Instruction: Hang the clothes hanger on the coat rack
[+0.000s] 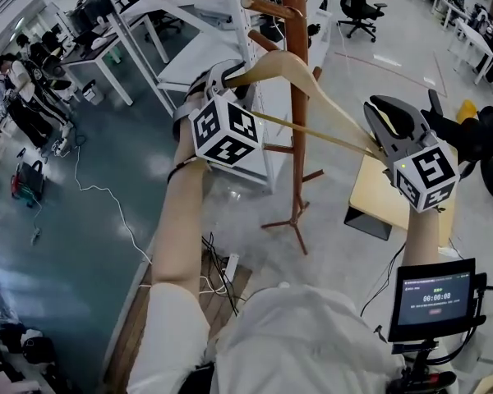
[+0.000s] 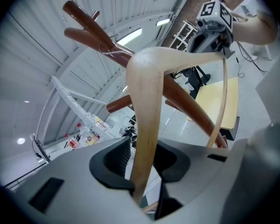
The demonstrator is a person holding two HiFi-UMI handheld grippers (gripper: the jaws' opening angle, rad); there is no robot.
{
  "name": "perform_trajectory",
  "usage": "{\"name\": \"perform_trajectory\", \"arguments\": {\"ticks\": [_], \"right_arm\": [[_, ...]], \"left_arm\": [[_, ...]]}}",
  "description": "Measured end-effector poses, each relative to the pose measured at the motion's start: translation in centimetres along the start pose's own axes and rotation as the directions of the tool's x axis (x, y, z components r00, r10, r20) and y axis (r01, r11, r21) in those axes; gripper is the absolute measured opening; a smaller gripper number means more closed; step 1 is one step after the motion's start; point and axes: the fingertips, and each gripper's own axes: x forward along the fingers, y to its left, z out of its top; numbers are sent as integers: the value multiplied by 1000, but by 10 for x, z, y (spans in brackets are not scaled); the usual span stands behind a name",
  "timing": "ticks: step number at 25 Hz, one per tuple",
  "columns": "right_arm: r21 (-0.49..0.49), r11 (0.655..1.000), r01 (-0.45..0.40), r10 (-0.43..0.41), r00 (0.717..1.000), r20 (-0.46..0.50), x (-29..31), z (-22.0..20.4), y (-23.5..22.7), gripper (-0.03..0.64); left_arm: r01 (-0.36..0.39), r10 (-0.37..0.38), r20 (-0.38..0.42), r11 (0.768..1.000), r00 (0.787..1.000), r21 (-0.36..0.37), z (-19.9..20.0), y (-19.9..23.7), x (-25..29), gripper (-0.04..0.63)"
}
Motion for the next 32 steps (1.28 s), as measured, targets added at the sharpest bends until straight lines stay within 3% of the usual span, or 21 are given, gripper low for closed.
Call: {"name": "perform_trajectory", "arguments": {"ticks": [3, 16, 22, 32], "right_arm": [[-6, 1000, -6, 6, 1000, 13, 0, 4, 1, 49], [-49, 996, -72, 78, 986, 148, 5, 51, 15, 49], [-64, 988, -143, 153, 970, 187, 13, 66, 39, 49], [-80, 966, -247, 259, 936, 237, 1, 72, 93, 49]], "left_arm": [[1, -1, 16, 1000, 1000, -18, 1, 4, -11, 138], [-51, 51, 3, 999, 999, 20, 2, 4, -83, 143], [-76, 77, 15, 997, 997, -29, 3, 13, -116, 235], [-111, 112, 10, 991, 994, -77, -1, -12, -180, 233]]}}
